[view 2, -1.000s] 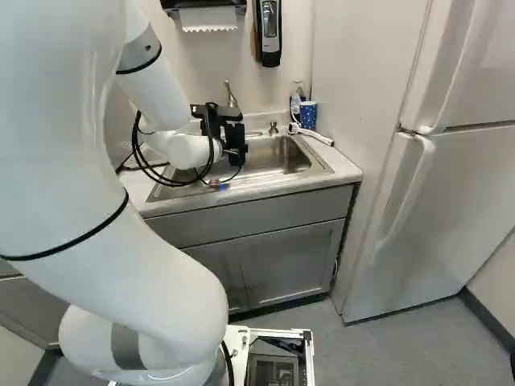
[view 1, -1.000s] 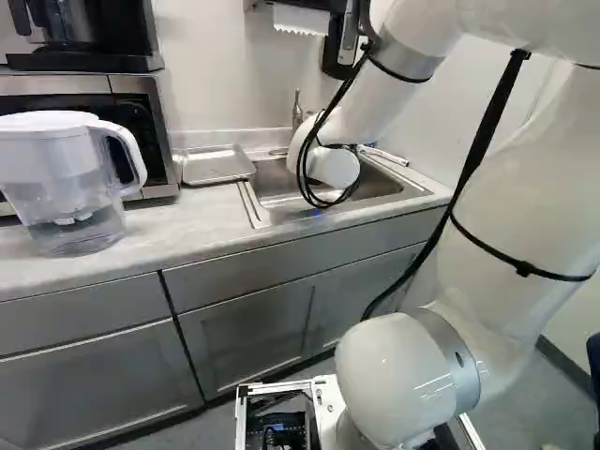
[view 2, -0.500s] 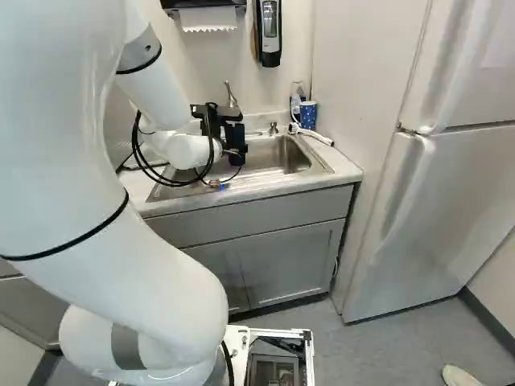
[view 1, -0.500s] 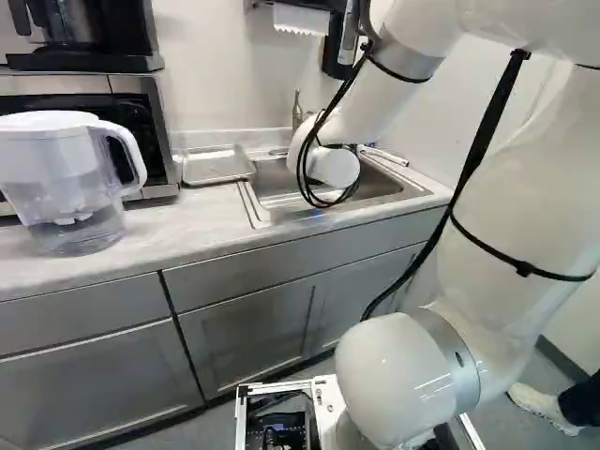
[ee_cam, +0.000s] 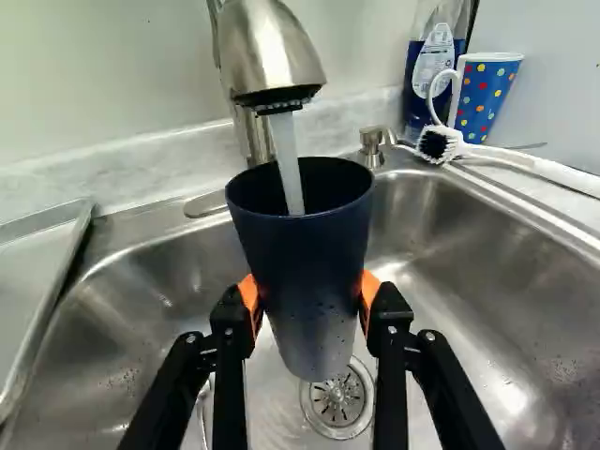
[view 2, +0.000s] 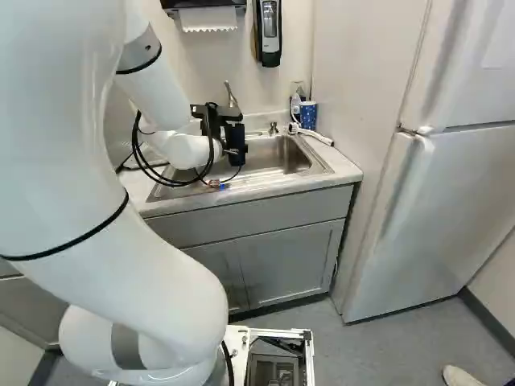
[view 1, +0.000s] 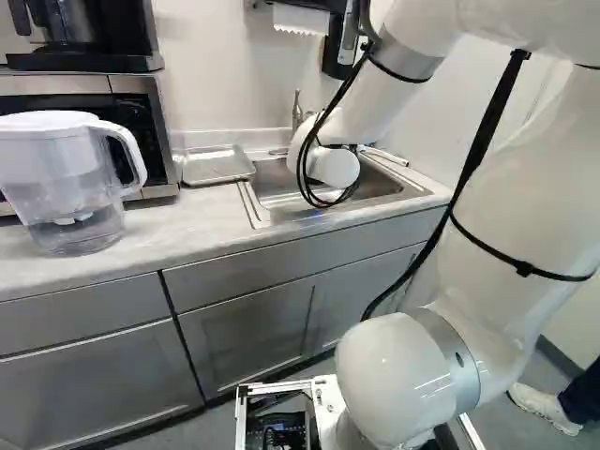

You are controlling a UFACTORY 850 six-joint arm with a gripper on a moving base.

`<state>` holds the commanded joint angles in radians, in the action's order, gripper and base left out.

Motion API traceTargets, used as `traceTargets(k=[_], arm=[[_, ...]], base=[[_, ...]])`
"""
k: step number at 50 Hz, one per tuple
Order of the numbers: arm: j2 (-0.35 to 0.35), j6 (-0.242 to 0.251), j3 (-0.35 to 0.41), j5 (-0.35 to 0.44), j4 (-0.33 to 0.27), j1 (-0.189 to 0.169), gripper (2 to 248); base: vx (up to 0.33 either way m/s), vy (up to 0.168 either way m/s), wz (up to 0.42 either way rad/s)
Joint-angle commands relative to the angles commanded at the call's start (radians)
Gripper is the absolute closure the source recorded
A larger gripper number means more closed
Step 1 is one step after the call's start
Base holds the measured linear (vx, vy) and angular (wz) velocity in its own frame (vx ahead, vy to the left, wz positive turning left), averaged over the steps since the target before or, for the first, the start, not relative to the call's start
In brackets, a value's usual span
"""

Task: Rinse the cup and place it in the tray

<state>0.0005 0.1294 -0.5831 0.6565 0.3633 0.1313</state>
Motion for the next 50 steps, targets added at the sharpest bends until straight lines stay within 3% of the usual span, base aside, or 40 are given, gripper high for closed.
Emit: traceTargets(k=[50], arm=[[0.000, 0.000, 0.000, 0.000, 0.000, 0.000, 128]], base=[[0.000, 0.000, 0.000]])
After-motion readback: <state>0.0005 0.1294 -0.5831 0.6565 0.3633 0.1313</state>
